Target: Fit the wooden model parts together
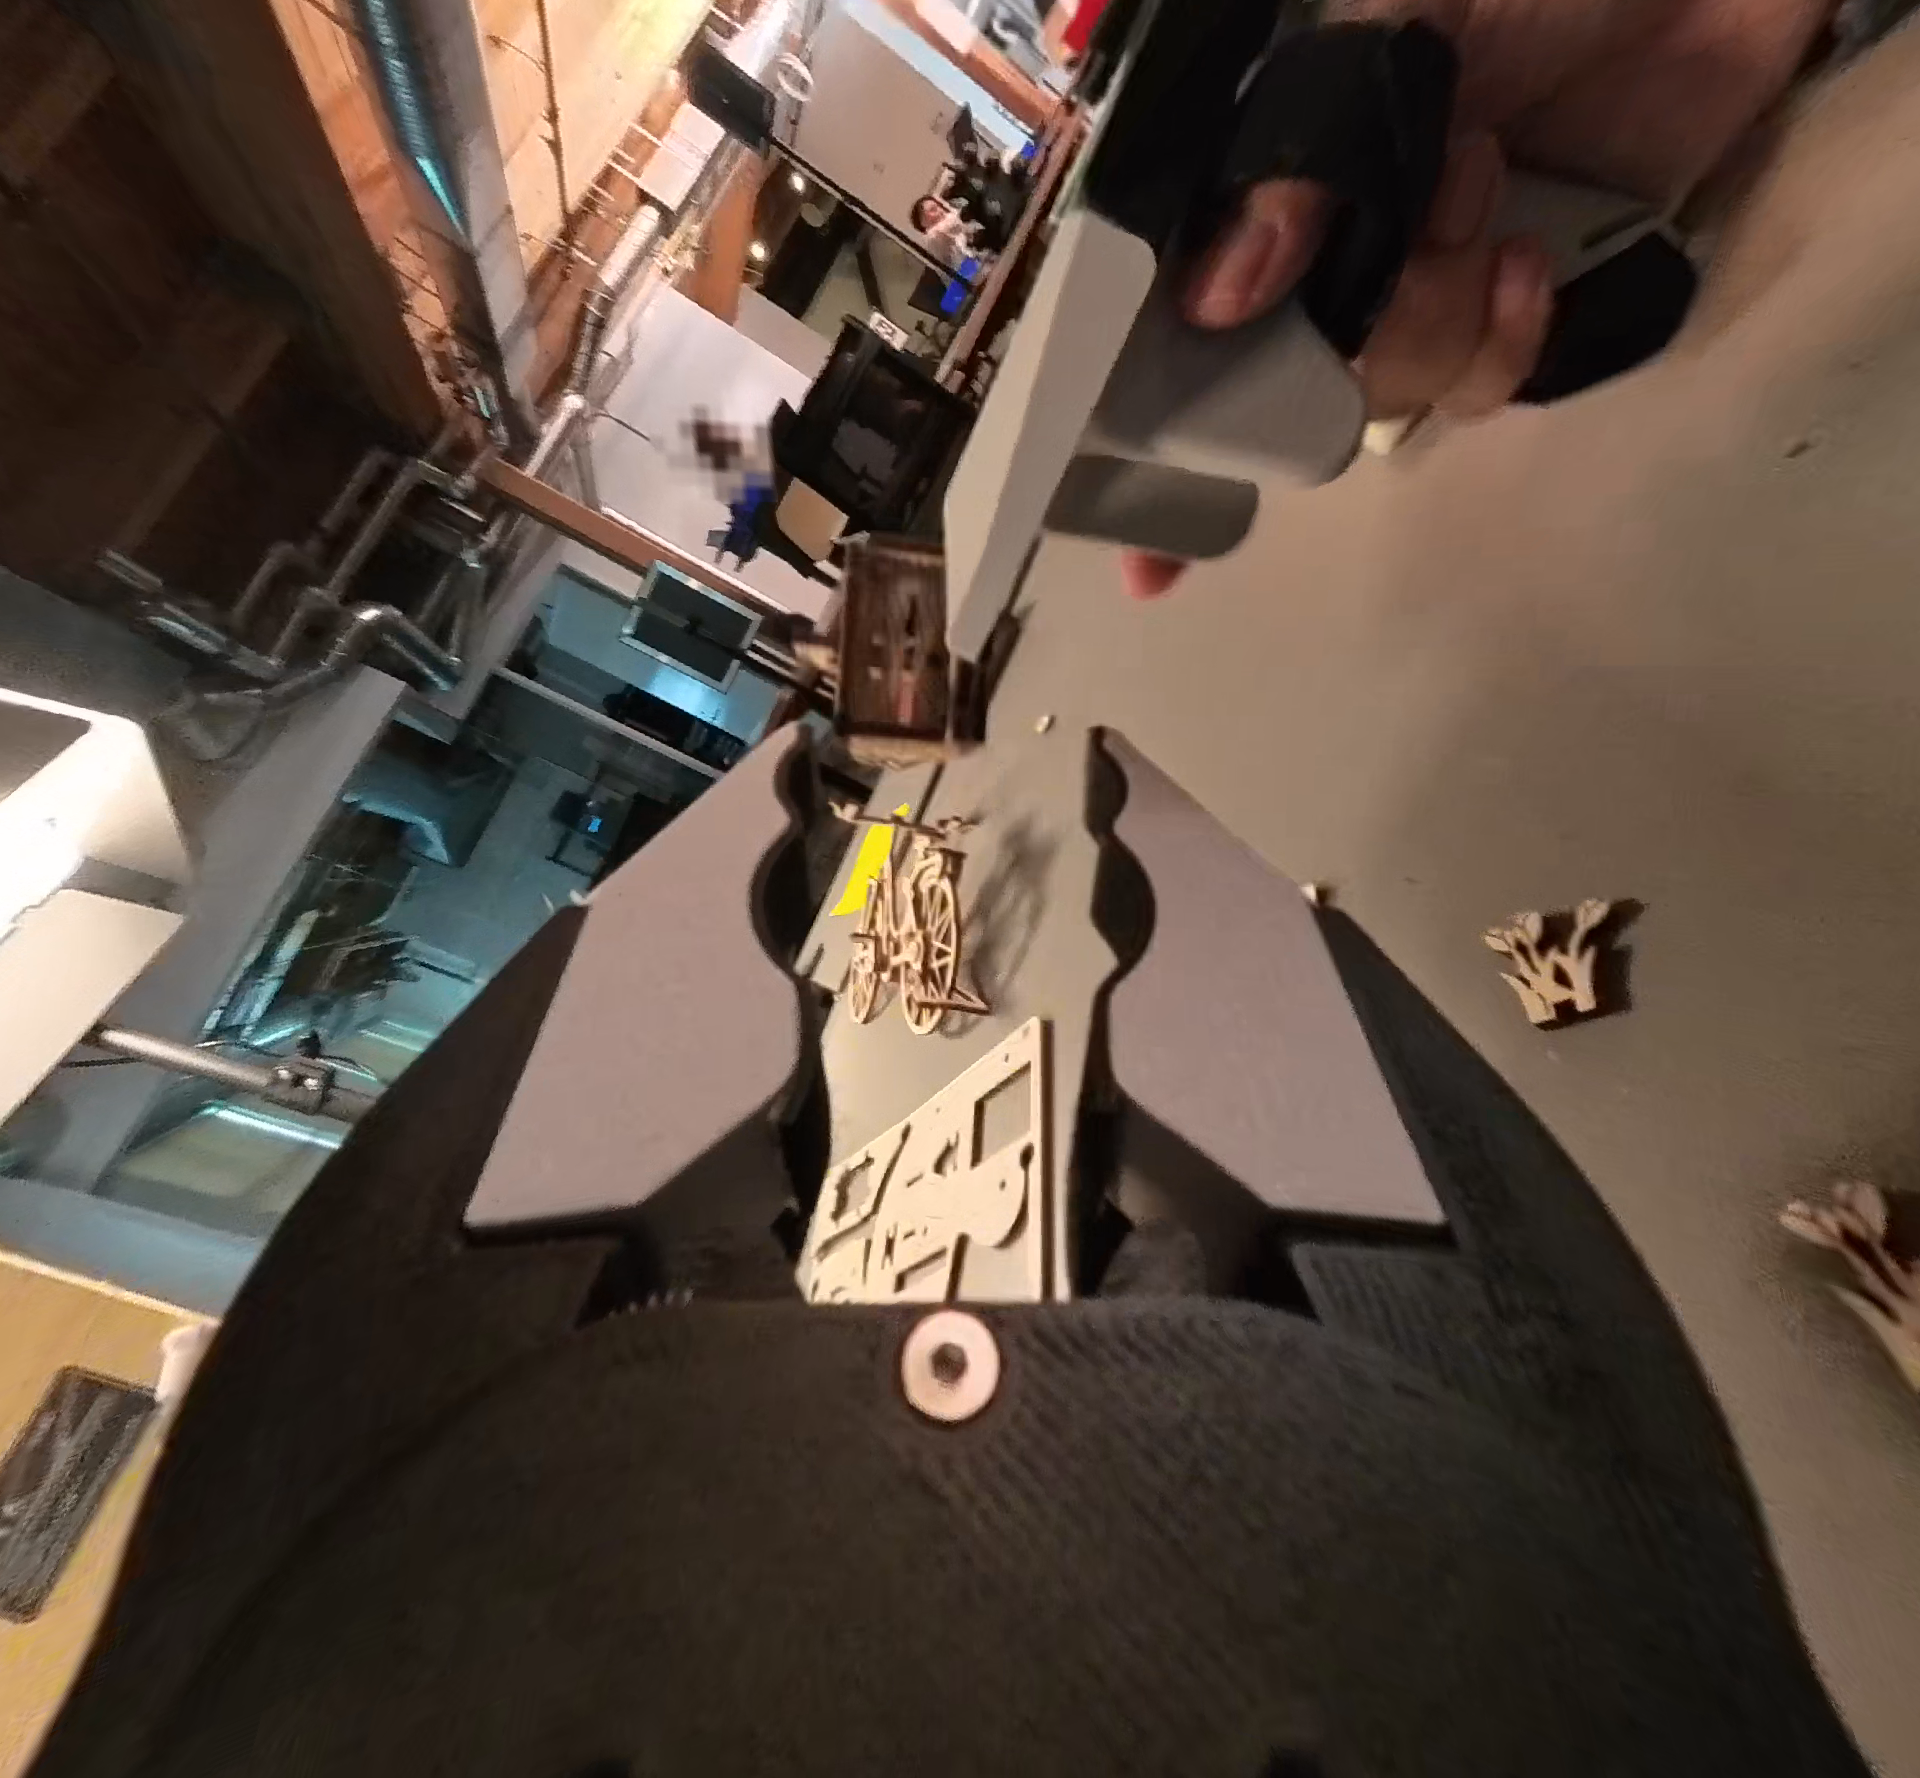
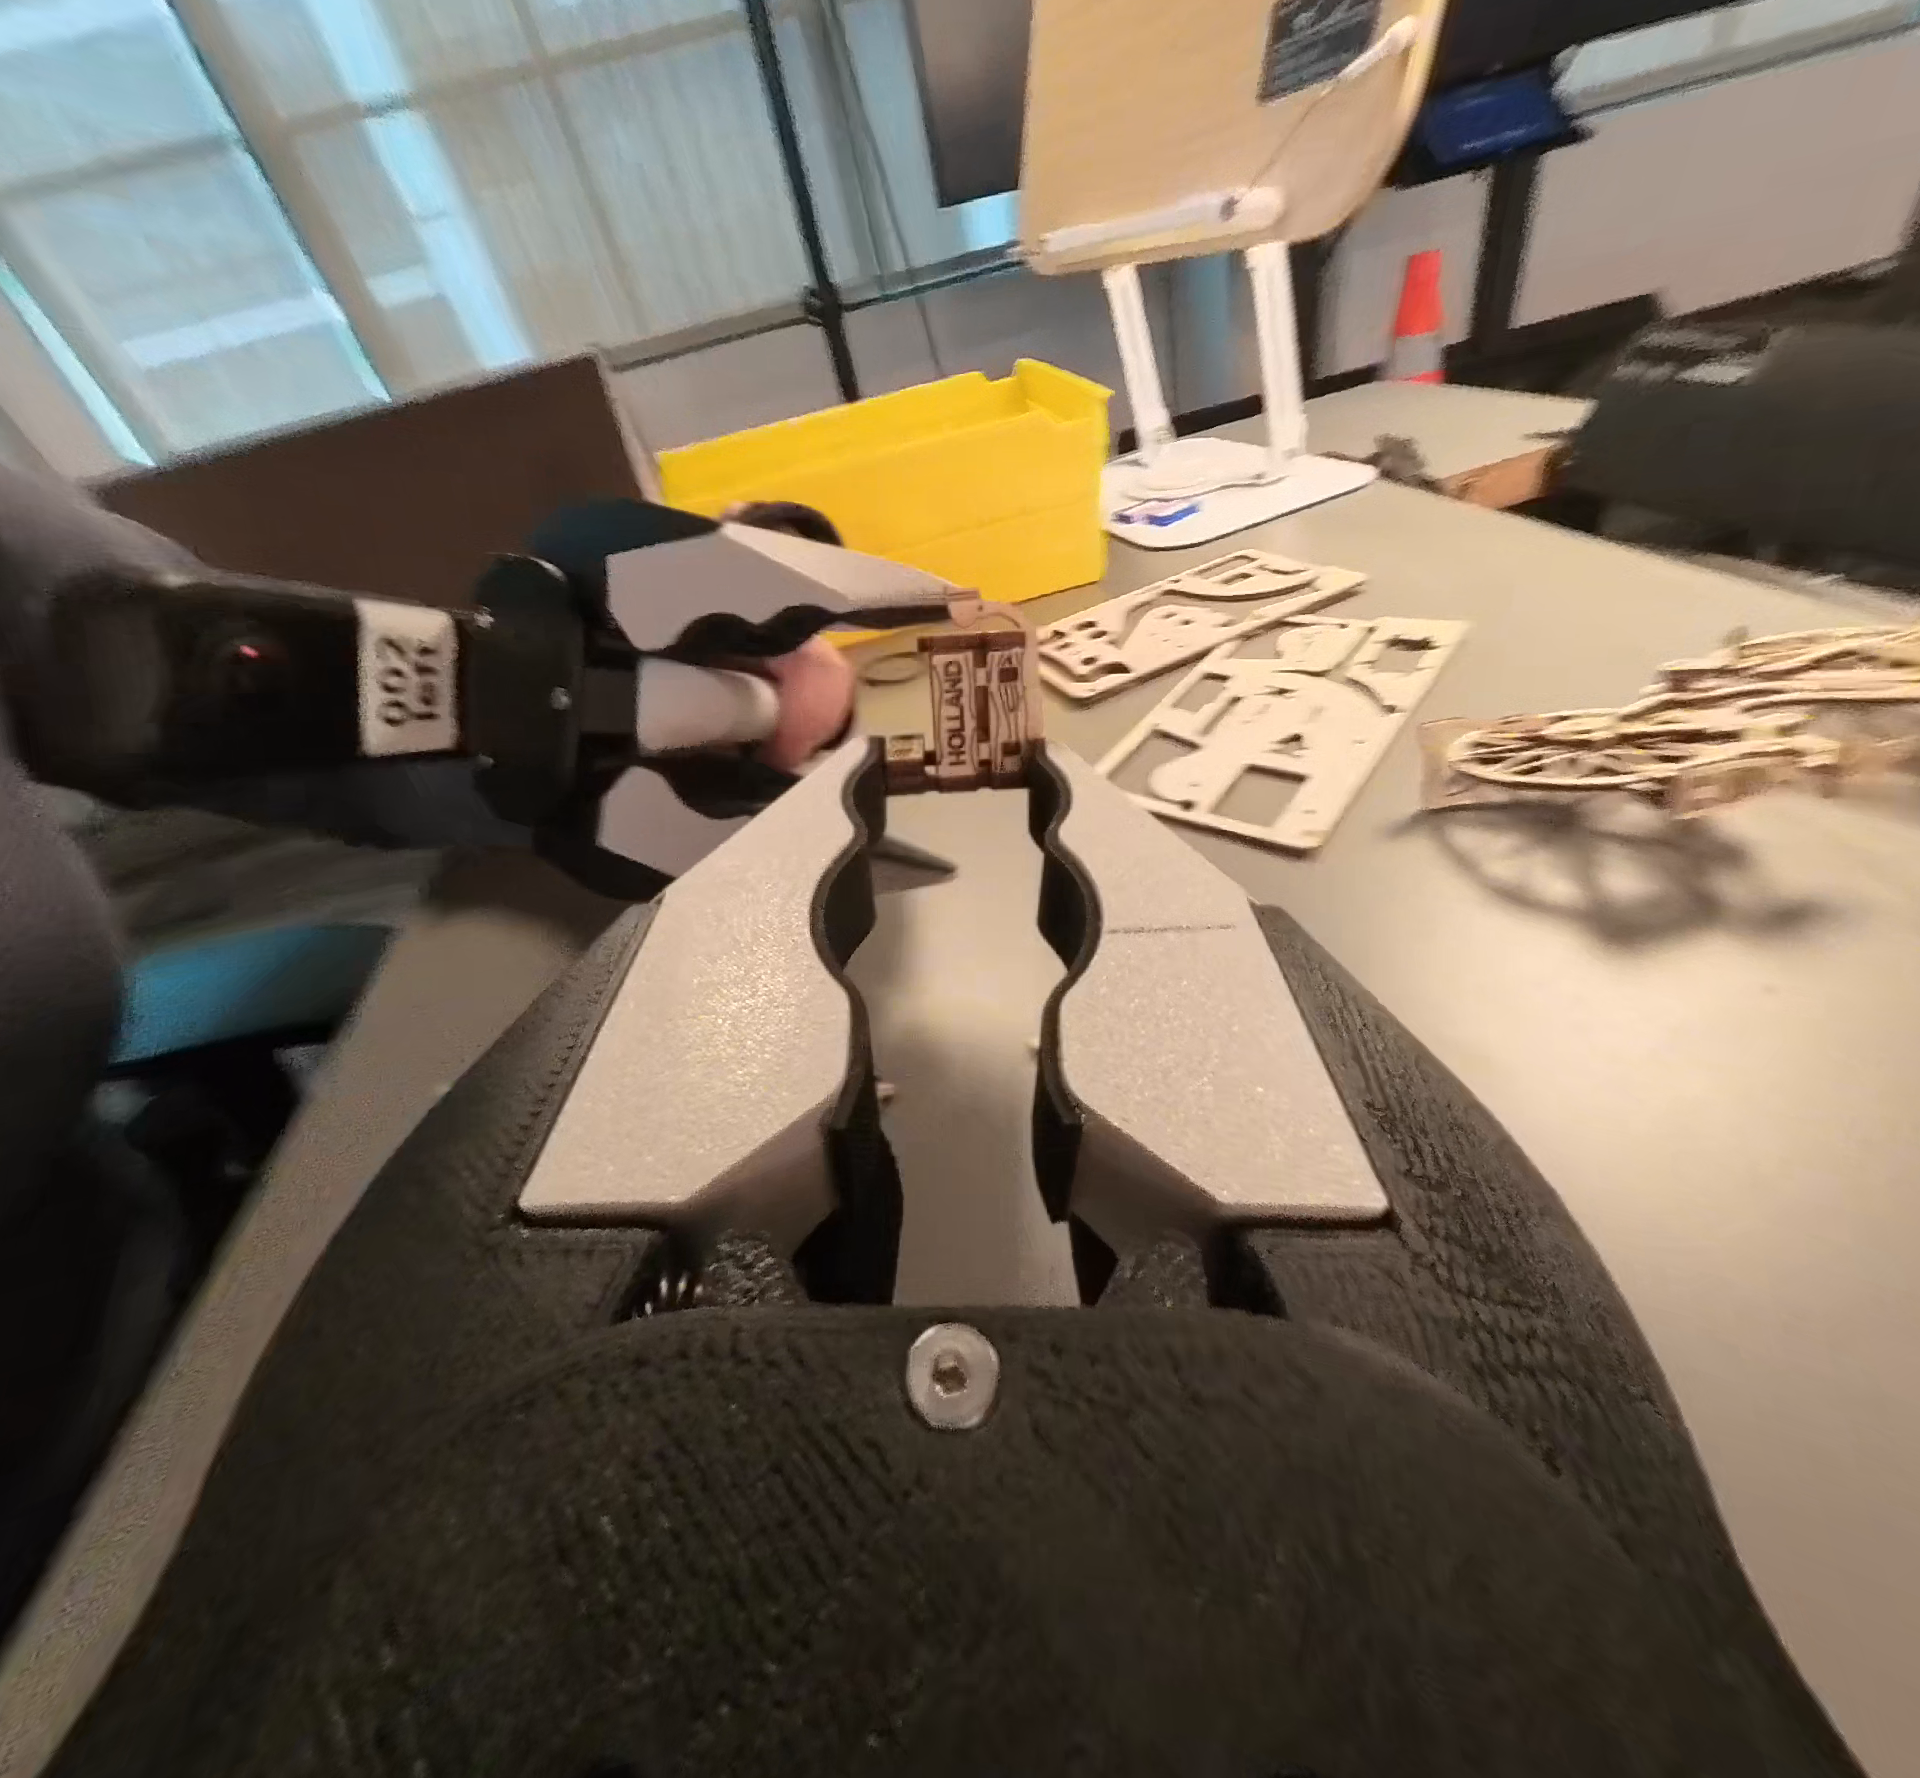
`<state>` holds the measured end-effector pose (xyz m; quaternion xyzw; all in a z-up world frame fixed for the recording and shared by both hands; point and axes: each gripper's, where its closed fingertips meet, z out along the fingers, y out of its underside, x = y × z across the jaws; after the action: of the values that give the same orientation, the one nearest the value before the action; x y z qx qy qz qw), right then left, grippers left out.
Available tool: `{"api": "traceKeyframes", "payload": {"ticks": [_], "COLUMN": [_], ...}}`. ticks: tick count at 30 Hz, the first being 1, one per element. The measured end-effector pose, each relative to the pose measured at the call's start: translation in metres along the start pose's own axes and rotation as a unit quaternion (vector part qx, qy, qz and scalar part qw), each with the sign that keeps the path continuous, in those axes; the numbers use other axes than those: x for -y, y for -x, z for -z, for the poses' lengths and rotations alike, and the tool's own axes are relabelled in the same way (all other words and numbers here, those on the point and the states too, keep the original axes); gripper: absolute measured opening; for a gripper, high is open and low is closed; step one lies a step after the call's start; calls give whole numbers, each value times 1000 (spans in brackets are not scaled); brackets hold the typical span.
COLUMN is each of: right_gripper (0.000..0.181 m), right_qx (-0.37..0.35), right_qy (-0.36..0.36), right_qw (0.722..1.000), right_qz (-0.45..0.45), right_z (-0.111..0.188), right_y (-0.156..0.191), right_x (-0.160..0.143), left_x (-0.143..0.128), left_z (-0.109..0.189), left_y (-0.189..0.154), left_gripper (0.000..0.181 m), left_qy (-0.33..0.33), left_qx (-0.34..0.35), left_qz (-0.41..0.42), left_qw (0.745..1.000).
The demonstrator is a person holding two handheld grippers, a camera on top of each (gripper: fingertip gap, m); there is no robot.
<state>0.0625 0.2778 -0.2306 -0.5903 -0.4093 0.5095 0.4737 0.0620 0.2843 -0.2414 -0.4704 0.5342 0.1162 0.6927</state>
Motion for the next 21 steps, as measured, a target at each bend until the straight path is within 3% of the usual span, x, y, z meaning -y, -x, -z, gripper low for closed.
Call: {"api": "traceKeyframes", "payload": {"ticks": [2,3,4,5,7,8,9,14,18,20,21], "right_gripper": [25,25,25,25,25,25,25,25,25,25,25], "right_qx": [-74,-123,-163,-188,-207,-202,-191,-191,-227,-189,-182], "right_qy": [16,40,84,141,240,272,288,276,239,265,294], "right_qw": [993,976,943,890,757,705,675,651,581,587,564], "right_qz": [88,173,279,390,571,623,652,680,744,741,750], "right_z": [9,15,20,25,31,32,31,29,31,28,29], "right_y": [-19,-30,-39,-45,-54,-56,-56,-53,-49,-51,-53], "right_x": [2,0,-6,-15,-33,-42,-49,-45,-24,-41,-48], "left_x": [-9,-14,-19,-22,-26,-28,-30,-38,-41,-42,-42], "left_z": [-2,-2,-3,-3,-4,-5,-5,-8,-8,-9,-9], "left_y": [-2,0,1,2,3,2,1,-4,-5,-6,-8], "left_gripper": [60,63,65,65,64,64,64,63,62,61,61], "left_qy": [16,24,31,35,41,45,50,71,79,82,82], "left_qx": [-15,-14,-14,-15,-18,-22,-25,-35,-38,-43,-47], "left_qz": [1,1,3,8,24,30,34,34,39,47,51], "left_qw": [1000,1000,999,999,999,998,998,996,995,995,994]}}
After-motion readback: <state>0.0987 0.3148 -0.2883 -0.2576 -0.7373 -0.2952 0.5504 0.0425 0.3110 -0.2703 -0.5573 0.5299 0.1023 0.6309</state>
